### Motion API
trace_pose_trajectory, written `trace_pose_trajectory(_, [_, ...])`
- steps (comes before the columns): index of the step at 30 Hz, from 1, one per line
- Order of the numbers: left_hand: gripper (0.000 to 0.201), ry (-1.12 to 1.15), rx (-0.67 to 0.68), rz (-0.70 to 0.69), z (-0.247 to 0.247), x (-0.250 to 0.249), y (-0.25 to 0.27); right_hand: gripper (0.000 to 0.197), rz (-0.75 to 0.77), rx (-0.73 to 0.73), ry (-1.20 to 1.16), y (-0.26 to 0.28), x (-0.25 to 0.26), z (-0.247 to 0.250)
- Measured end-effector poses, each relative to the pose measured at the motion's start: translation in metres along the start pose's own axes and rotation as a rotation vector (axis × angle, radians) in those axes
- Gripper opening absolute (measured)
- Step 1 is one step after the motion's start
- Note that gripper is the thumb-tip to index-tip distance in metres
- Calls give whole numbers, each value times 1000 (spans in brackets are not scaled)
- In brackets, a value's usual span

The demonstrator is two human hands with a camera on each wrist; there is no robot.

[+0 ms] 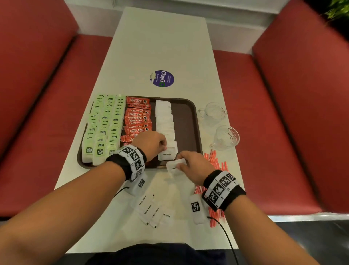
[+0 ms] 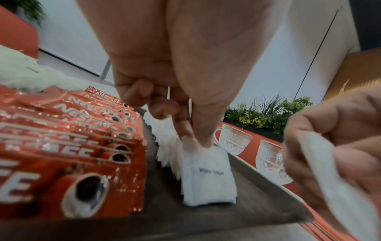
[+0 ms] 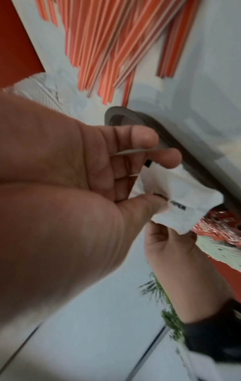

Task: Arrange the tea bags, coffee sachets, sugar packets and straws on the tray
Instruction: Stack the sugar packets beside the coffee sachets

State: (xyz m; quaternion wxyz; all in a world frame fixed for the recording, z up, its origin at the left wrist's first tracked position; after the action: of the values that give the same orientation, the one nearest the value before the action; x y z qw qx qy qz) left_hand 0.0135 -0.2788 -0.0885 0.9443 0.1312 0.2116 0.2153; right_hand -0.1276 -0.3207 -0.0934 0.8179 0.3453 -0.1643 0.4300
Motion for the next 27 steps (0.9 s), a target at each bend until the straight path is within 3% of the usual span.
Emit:
trace_pose_trajectory(3, [35,3,-82,83,2,11,5,10,-38,-64,-65,-2,-12,14])
trace_pose_trajectory(6, [48,-130,-84,130,-6,13,12,8,-85,-154,-163,-7,-22,28])
trace_pose_trajectory(9, [47,-246,-64,143,-16,12,14,15,-132,-189,-215,-18,-26,33])
trace_pose_trajectory(15, [42,-331,-64,139,-22,5,11,7,-126,-81,-241,-36,-18,18])
trace_pose_trajectory(19, [37,-304,-87,131,-22,2,10,7,-127,-53,-276,-40,-15,13])
trace_pose_trajectory(23, [46,-279,-92,136,-17,4,12,12,-124,-101,-155,-38,-14,24])
trace_pose_trajectory(27, [51,-13,-224,24,8,1,18,6,-50,-217,-134,-35,-9,44])
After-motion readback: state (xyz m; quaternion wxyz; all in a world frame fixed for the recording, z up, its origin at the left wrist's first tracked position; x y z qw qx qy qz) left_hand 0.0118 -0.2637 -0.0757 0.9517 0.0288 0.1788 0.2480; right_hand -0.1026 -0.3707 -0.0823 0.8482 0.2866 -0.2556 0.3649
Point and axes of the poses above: each hand's wrist, its own y-axis away from the middle knuckle, its own z-axis out of the back of the hand, x = y × z, the point moved 10 cm from there along -y, towards the middle knuckle, and after that the axes turned 5 degrees about x, right-handed, at the moved point
